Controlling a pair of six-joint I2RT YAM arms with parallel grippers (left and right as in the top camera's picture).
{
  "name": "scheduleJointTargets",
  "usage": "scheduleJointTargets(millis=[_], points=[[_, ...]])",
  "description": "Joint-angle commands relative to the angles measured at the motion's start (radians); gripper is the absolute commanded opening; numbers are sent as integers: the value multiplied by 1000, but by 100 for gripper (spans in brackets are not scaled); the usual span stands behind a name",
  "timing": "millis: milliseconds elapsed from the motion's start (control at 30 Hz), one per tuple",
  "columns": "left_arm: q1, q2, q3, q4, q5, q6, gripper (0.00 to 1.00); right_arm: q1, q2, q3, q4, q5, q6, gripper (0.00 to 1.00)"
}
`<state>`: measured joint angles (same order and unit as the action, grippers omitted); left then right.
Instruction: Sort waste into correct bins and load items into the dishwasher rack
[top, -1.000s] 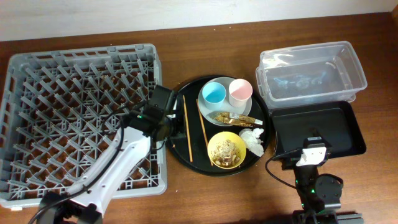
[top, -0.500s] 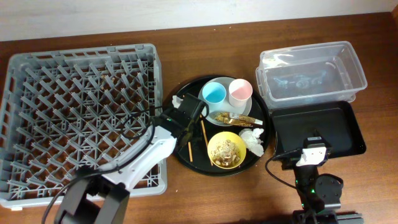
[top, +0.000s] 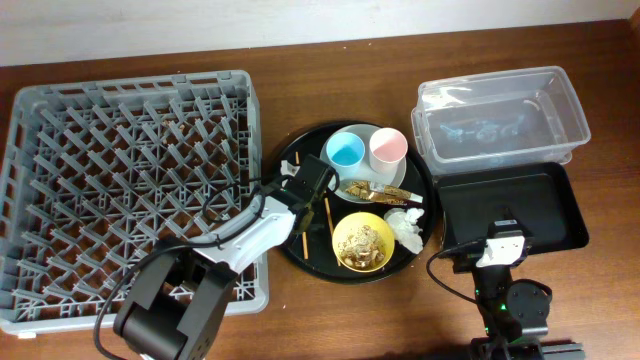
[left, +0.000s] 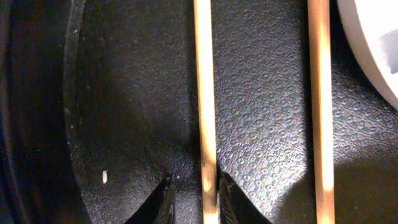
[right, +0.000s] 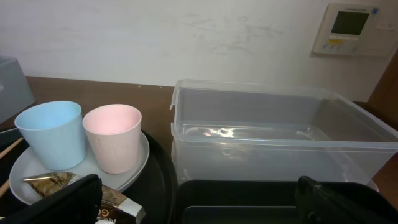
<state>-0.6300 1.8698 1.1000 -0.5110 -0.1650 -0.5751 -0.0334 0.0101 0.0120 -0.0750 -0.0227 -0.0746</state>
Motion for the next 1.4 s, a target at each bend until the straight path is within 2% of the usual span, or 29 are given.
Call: scheduleJointTargets(millis=[0,100,267,500,667,767,900,1067,1233,1267,1300,1333,1367], points=[[-2,29,11,3,-1,-8,12,-5,-6,-6,-4,9,12,99],[-2,28,12,4,-2,-8,0,-5,-6,-6,-4,9,12,99],[-2,-34,62,1,-99,-8,0,-5,-6,-6,-4,9,12,99],[9,-285,82,-47,-231,77,0,-5,-6,-6,-4,9,13,99],[111,-450,82,-157,-244,243,0,-5,-6,-6,-3,9,12,99],[196,-454,77,-248,-235,249,0,-5,-6,-6,-4,9,12,99],[266,-378,76,-269,-116,256,0,-5,-6,-6,-4,9,12,99],[285,-284,76,-246,-32,256,0,-5,-6,-6,-3,9,12,99],[286,-259,76,-234,-29,256,0,-5,-6,-6,-3,9,13,99],[286,-259,76,-235,-29,256,1,-5,-6,-6,-4,9,12,99],[286,-259,76,-235,-29,256,7,-5,-6,-6,-4,9,12,99],[286,-259,76,-236,-29,256,20,-5,-6,-6,-4,9,12,99],[286,-259,76,-235,-29,256,28,-5,-6,-6,-4,9,12,99]])
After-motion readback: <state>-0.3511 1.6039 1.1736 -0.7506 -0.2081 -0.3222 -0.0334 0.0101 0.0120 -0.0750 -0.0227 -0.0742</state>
